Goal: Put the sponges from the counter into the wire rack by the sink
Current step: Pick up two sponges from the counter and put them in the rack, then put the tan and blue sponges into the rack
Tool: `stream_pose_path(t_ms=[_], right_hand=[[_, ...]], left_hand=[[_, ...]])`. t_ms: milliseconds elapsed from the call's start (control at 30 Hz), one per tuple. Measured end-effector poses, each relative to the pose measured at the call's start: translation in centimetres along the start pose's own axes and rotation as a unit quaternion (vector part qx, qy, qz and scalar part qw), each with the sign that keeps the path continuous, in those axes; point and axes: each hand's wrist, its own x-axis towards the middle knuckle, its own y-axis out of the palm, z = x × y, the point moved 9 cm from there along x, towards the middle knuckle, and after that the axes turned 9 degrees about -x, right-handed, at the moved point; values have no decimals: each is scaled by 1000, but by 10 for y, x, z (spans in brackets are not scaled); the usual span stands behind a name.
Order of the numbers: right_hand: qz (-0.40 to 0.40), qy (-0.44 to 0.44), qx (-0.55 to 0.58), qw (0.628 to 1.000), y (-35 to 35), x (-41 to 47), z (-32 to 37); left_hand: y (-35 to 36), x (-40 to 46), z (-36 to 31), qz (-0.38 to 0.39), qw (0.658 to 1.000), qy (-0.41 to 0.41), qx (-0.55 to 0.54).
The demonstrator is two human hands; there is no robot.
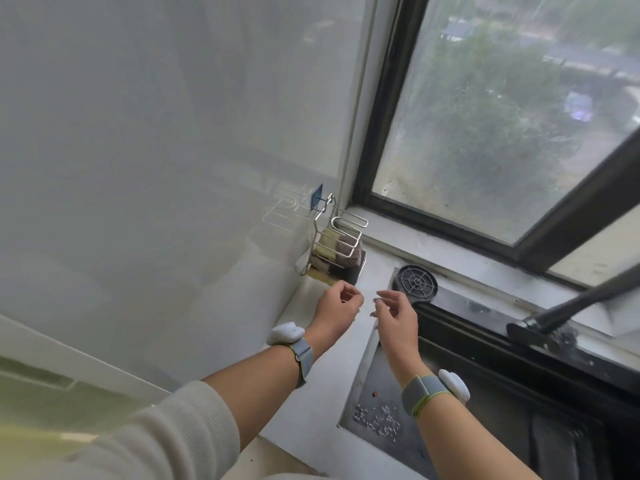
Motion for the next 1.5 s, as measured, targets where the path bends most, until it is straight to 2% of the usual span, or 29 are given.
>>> stream_pose_path(t_ms=[167,267,500,733,867,1167,1500], right_hand=[[-37,17,17,999,-28,-37,-18],[-95,28,29,995,-63,-71,-35],[-192,70,47,978,-143,-126,-62],[-279,129,23,951,-230,-189,-99],[-331,163,24,929,-288,-228,-126],[-392,220,20,893,-412,-307,-214],[-335,260,33,905,-544,-334,-338]], left_hand=[[29,-25,5,51,999,4,-15],[67,-53,13,124,992,7,1],[138,-106,7,215,976,30,3],[230,-172,16,315,949,20,11],[296,-229,21,394,918,25,33],[418,-320,65,457,884,13,95],[556,-392,134,441,877,-25,188]])
